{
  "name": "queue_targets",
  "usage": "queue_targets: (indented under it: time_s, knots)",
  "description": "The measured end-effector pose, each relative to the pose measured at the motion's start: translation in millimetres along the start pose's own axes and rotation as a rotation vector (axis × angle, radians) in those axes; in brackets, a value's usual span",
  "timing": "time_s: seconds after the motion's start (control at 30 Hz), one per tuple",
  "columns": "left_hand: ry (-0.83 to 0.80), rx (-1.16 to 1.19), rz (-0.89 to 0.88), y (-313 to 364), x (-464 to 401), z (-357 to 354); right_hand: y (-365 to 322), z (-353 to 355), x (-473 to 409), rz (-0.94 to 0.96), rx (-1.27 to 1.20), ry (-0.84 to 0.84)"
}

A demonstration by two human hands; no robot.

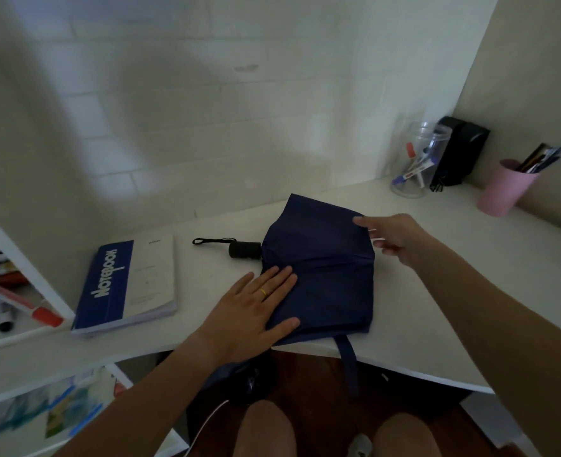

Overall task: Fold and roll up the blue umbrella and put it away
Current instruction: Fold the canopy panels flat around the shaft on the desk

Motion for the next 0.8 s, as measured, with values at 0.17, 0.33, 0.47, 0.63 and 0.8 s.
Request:
queue_targets:
  time_s: [0.17,0.33,0.47,0.63,0.8]
  knots:
    - [-0.001,0.008,0.002,0.5,0.4,1.7,-29.7,0.2,15.2,0.248,-0.061,0.017]
    - [0.019,0.04,0.0,-0.5,0.8,1.8,-4.5,-3.8,84.3,0.51,0.015,-0.084]
    - [0.05,0.011,-0.004,1.3,3.4,3.0,52.9,-11.5,100.5,0.495,0.196,-0.13]
    - [0.172,-0.006,0.017,6.3,10.6,4.8,86.8,-25.1,112.1,0.445,0.217,-0.196]
    - [0.342,0.053,0.147,9.9,20.0,10.4,75.6,-32.6,110.2,0.283,0.092,-0.097]
Point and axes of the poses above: each hand's wrist, its own x-axis away from the middle knuckle, its own z-axis out of the back of the hand, y = z × x, the point moved 4 cm from there along -x, towards the middle knuckle, and after that the axes turned 11 degrees about -y, right-handed, at the moved point
